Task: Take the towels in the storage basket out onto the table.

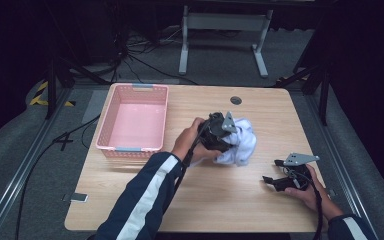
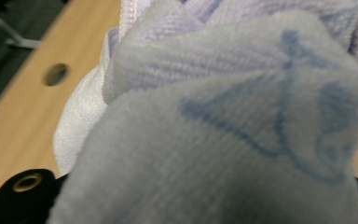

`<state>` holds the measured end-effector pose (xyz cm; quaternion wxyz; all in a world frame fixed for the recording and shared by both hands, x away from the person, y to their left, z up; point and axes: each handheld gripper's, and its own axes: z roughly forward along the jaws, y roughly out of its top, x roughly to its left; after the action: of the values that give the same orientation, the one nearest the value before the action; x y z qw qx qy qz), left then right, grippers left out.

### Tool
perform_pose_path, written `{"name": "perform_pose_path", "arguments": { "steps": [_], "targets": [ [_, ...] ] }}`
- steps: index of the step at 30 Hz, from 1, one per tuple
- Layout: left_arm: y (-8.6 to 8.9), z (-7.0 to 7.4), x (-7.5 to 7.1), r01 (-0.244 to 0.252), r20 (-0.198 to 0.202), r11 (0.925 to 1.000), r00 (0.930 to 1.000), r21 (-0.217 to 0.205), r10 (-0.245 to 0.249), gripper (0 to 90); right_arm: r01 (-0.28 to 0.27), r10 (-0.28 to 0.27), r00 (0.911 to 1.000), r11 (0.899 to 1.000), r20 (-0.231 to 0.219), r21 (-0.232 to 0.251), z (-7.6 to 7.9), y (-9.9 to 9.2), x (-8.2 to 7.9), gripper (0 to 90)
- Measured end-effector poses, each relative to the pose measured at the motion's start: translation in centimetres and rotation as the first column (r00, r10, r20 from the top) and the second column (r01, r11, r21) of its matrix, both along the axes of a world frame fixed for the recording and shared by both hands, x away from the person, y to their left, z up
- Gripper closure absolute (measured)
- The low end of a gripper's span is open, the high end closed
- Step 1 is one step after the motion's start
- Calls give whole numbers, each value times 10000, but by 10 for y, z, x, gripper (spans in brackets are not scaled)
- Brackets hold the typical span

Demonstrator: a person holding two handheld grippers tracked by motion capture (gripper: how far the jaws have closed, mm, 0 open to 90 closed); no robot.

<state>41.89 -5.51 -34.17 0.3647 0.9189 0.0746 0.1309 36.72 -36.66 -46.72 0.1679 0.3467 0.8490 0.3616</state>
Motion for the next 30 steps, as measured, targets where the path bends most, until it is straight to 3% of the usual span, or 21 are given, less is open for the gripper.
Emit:
{"name": "perform_pose_path", "arguments": {
  "steps": [2,5,7,10,14,17,19,21,23,25,28,30],
  "targets": [
    [-7,-16,-5,124,-377,9998,9992,171,-117,552,5,-5,10000,10000,11,9,0,0,0,148],
    [-16,-38,-9,195,-1032,9982,9946,563,-136,380,-3,3,10000,10000,0,-13,0,0,0,148],
    [-16,-43,-11,140,-1036,9968,9946,790,-57,274,8,-8,10000,10000,14,-4,0,0,0,149],
    [-8,-42,-14,-174,-984,9988,9949,455,219,213,-12,12,10000,10000,-2,-22,0,0,0,149],
    [1,-37,-18,-285,-618,9977,9976,612,322,190,-34,32,9999,9999,-125,-102,2,0,-1,156],
    [2,-39,-19,-191,-618,9973,9978,706,235,172,-126,122,9997,9998,-190,-182,3,-1,-1,163],
    [-3,-50,-18,-138,-850,9980,9962,616,190,163,-140,135,9996,9997,-228,-195,3,-1,-1,174],
    [-10,-63,-19,5,-1073,9961,9942,886,90,159,-210,206,9995,9996,-243,-198,5,-1,-1,215],
    [-15,-70,-20,50,-1160,9960,9932,896,54,155,-181,181,9996,9998,-212,14,9,-2,-1,220],
    [-19,-77,-24,-102,-973,9967,9951,810,181,152,-127,126,9999,9994,47,315,15,-4,-1,234],
    [-21,-86,-28,-133,-1003,9988,9948,477,180,135,274,-343,9978,9928,574,1164,33,-4,7,239],
    [-19,-88,-32,-181,-928,9997,9955,177,197,134,230,-321,9972,9911,672,1308,38,-2,11,243]
  ]
}}
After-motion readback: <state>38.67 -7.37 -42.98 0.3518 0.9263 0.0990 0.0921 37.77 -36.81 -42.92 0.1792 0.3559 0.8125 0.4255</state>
